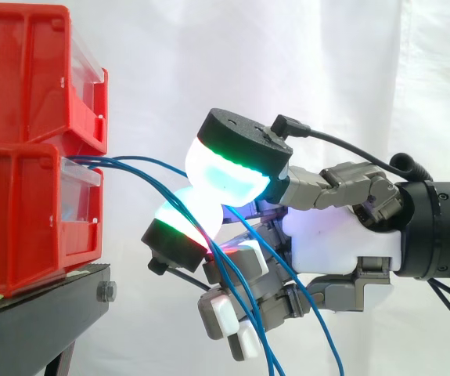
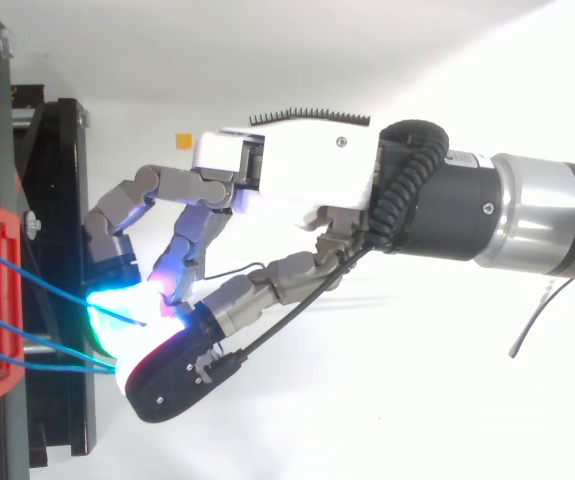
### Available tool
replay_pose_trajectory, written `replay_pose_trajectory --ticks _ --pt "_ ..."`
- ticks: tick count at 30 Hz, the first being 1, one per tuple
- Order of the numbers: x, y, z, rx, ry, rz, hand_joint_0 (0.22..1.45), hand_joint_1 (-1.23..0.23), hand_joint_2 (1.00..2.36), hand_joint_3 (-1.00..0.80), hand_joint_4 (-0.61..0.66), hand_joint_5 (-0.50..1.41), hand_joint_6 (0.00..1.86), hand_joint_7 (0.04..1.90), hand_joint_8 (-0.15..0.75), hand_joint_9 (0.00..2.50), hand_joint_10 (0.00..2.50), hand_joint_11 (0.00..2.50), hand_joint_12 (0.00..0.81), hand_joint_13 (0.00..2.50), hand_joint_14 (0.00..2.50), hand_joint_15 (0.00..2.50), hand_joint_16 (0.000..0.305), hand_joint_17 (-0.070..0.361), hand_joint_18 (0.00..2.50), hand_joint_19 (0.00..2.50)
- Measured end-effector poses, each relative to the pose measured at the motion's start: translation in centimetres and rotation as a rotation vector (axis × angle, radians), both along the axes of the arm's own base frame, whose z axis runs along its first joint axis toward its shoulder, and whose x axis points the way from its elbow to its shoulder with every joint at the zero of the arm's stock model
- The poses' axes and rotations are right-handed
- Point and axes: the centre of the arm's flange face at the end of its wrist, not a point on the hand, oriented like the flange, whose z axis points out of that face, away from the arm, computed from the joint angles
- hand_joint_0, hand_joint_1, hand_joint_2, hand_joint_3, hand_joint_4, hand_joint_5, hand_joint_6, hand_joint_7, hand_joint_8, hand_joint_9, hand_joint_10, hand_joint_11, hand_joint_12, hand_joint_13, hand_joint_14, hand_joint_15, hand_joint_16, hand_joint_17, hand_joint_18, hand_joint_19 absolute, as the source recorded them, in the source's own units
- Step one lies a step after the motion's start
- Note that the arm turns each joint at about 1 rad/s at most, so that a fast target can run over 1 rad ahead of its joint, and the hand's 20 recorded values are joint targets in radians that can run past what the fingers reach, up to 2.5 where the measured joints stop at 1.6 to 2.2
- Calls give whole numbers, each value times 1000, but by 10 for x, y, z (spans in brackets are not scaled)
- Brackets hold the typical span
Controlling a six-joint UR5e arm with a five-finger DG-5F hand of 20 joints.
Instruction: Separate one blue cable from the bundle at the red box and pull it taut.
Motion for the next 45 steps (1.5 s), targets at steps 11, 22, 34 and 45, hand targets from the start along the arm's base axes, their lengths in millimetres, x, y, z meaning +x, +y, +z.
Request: replay_pose_trajectory --ticks 11,22,34,45 --pt "0 1 5 1 -6 -3 610 -544 1000 -500 106 -155 862 1155 303 1226 30 1171 382 1037 28 758 54 121 834 900" --pt "-2 1 10 1 0 -6 617 -803 1021 -145 58 -145 883 1270 315 1232 28 1179 390 1037 29 761 55 124 833 894" --pt "-2 0 10 26 -2 -39 630 -811 1029 4 -81 -135 911 1295 318 1200 28 1086 385 1058 27 710 53 118 853 836" --pt "-2 0 9 113 -10 -45 635 -797 1030 -6 -21 -137 910 1288 368 1146 27 945 354 1242 26 733 40 89 969 849"
